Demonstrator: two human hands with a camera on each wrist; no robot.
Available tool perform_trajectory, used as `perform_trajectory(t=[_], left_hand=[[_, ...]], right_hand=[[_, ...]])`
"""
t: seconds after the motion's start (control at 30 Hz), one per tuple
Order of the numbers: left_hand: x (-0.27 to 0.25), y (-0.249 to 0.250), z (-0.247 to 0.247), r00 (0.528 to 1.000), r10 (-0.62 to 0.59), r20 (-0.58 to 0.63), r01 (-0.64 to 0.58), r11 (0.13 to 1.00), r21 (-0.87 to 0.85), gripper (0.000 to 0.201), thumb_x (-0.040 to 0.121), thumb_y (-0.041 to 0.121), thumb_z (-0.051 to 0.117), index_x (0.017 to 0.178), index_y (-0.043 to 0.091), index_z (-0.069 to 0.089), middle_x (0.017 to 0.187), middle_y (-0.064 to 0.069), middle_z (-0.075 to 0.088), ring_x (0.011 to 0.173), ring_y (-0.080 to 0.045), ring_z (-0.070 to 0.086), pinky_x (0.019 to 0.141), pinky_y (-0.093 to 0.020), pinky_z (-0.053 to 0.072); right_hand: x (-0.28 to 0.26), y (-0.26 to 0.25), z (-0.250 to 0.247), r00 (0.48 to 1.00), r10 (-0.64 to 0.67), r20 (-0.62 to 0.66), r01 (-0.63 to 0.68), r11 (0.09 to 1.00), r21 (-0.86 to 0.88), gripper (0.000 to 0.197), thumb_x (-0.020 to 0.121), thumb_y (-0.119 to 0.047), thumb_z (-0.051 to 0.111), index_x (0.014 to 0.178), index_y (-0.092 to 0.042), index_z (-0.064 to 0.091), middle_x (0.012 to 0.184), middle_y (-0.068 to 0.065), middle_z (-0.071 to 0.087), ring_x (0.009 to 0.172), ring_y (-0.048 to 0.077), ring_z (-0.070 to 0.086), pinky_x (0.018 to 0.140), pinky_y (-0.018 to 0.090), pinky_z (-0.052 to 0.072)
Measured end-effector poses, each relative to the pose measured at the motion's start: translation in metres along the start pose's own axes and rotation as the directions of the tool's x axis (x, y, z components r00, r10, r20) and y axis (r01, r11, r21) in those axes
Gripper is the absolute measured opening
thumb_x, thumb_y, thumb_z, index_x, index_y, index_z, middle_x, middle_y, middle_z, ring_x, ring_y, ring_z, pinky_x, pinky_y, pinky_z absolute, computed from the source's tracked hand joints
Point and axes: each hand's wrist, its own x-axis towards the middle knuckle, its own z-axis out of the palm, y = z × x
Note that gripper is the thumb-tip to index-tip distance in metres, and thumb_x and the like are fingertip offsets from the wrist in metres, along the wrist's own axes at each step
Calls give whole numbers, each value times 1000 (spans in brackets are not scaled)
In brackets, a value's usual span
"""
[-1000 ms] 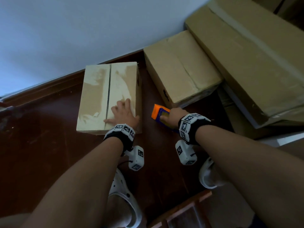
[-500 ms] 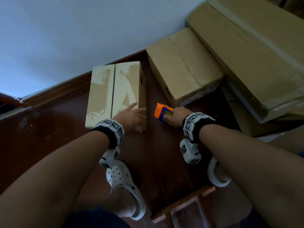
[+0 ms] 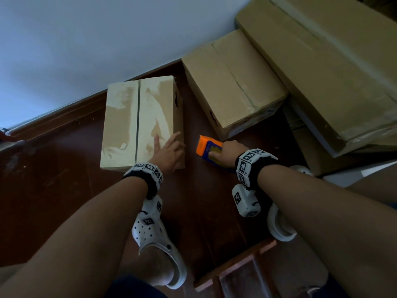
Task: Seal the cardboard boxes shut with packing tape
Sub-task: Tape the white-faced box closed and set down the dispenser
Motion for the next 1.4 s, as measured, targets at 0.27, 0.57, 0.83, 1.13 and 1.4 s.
perform_trajectory(t=[0.27,0.57,0.83,1.13,1.4], left_hand=[[-2,-1,5,991,9,-136,-39,975,-219,37,81,13,58,116,25,59,141,2,40,149,-20,-4,105,-73,-7],[8,-5,-11,979,-150,-140,32,784,-619,31,98,14,46,123,29,58,154,8,34,148,-13,15,116,-58,-1],[-44,-53,-12,874,-451,-180,219,697,-683,49,97,43,50,142,25,43,159,5,24,144,-17,27,116,-46,24],[-56,-68,16,956,-291,31,279,873,-400,74,93,53,50,153,36,11,162,11,5,149,-19,8,117,-51,22],[-47,-48,29,933,-347,-98,280,868,-410,74,91,61,44,153,36,12,161,10,11,148,-22,15,115,-49,26]], right_hand=[[3,-6,3,1000,12,3,-12,1000,-3,48,93,-58,43,80,-12,50,76,5,52,69,23,55,58,30,42],[-11,-21,-4,998,-12,-61,12,1000,-1,49,94,-56,44,100,-8,53,92,10,57,78,26,58,67,34,47],[-9,-47,-7,971,16,-237,-5,999,45,54,90,-36,61,123,3,44,98,14,62,88,30,64,61,32,43],[-3,-61,4,912,-172,-373,162,985,-58,60,89,-23,59,141,-22,28,100,9,62,82,34,62,62,34,43],[28,-90,29,985,-54,-163,57,998,12,45,90,-57,47,102,-19,66,107,11,58,85,28,60,72,38,53]])
